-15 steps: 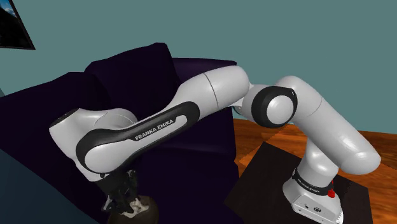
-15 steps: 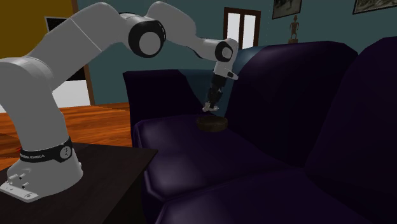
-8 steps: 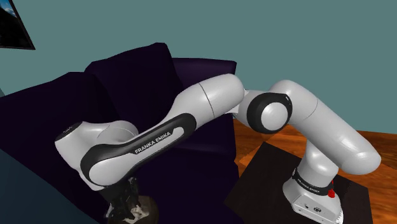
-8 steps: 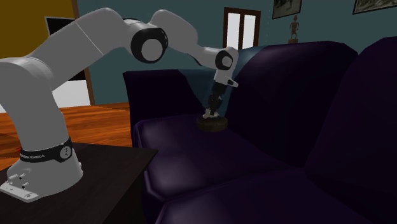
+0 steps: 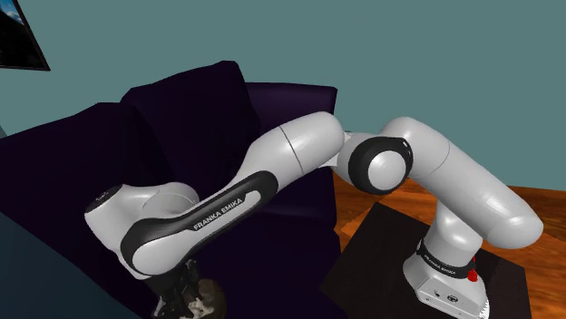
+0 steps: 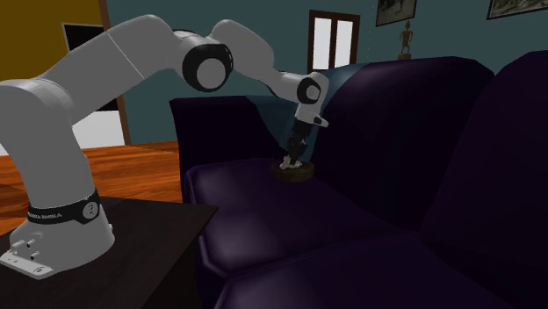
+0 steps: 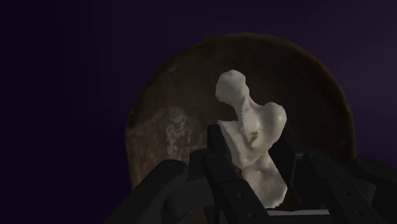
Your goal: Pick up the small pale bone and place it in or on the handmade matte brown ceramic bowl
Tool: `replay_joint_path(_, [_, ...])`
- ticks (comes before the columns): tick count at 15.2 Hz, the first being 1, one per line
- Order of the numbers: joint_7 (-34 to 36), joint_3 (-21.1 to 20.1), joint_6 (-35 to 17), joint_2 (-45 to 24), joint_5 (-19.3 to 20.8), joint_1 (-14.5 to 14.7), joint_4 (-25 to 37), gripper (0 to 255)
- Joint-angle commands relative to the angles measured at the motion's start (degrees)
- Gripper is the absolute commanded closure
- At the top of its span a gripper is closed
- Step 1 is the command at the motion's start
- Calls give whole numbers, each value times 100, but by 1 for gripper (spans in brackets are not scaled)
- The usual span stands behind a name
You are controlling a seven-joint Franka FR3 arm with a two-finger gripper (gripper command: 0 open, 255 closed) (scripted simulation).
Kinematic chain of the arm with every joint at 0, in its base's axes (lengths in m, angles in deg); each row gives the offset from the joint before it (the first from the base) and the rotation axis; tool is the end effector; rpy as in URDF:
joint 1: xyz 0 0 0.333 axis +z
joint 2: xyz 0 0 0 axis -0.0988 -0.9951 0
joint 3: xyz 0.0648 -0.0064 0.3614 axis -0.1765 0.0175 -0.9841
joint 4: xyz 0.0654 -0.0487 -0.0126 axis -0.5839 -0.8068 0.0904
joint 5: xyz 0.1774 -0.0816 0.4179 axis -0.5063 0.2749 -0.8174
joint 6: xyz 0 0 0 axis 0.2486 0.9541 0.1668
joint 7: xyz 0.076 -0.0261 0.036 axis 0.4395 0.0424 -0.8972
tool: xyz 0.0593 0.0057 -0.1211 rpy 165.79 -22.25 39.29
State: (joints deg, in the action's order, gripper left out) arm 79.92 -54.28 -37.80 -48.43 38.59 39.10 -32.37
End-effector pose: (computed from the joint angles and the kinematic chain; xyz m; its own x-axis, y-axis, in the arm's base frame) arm 0.5662 0.6210 0.1981 0.8486 0.4165 -0.3262 0.4408 -0.8976 0.0006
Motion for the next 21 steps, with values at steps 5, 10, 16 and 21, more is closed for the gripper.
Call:
replay_joint_path(5, [0,0,-2,-4,1,1,3,0])
replay_joint_path(10, [0,0,-2,-4,1,1,3,0])
replay_joint_path(16, [-107,38,975,-318,-5,248,1354,0])
replay_joint_path(21, [-107,38,975,-318,-6,248,1354,0])
